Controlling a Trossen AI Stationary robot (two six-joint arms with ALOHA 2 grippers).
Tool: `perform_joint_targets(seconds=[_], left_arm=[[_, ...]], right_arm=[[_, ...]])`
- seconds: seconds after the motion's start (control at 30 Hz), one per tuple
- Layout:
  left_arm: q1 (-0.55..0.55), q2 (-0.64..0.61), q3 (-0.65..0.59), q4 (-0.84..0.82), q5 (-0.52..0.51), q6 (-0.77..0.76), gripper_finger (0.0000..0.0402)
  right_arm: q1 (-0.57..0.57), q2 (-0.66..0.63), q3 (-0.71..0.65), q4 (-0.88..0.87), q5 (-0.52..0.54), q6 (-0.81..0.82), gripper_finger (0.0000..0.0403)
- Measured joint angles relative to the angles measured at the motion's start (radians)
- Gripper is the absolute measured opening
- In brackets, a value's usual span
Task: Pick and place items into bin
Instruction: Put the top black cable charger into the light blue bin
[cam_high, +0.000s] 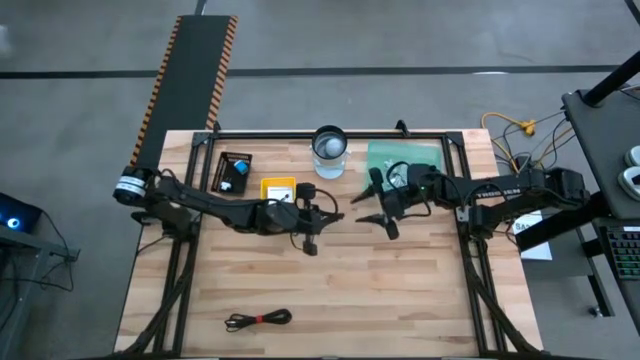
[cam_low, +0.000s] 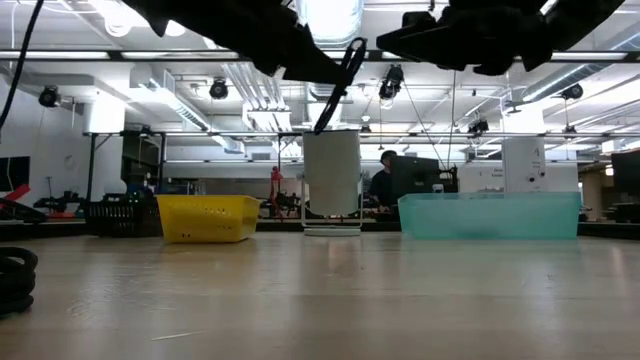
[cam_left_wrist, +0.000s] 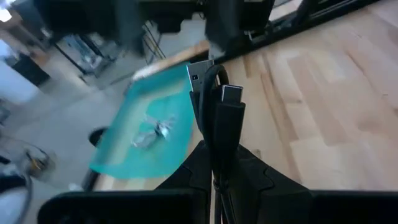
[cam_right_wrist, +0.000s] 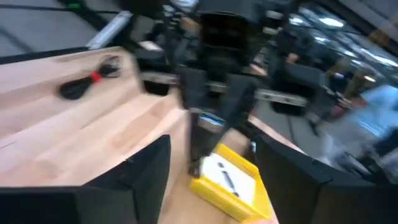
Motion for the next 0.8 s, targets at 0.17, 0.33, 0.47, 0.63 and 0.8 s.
perform_joint_targets(seconds=[0.17,0.33,0.47,0.63,0.8], left_arm=[[0.021,0.032,0.0,0.103,0.0,0.091,0.0014],[0.045,0.055,0.002,0.209,0.0,0.142,0.0012],[0.066,0.073,0.027,0.224,0.005,0.149,0.0012],[0.094,0.113,0.064,0.221,0.031,0.152,0.0012],[0.099,0.16,0.126,0.226,0.033,0.2,0.0012]], right_arm=[[-0.001,0.0,0.0,0.037,0.013,0.02,0.0243],[-0.002,0.0,0.0,0.037,0.014,0.003,0.0246],[-0.002,0.0,0.0,0.04,0.014,0.002,0.0241],[-0.002,-0.001,0.0,0.056,0.019,-0.001,0.0233],[-0.002,-0.001,0.001,0.061,0.082,0.0,0.0221]])
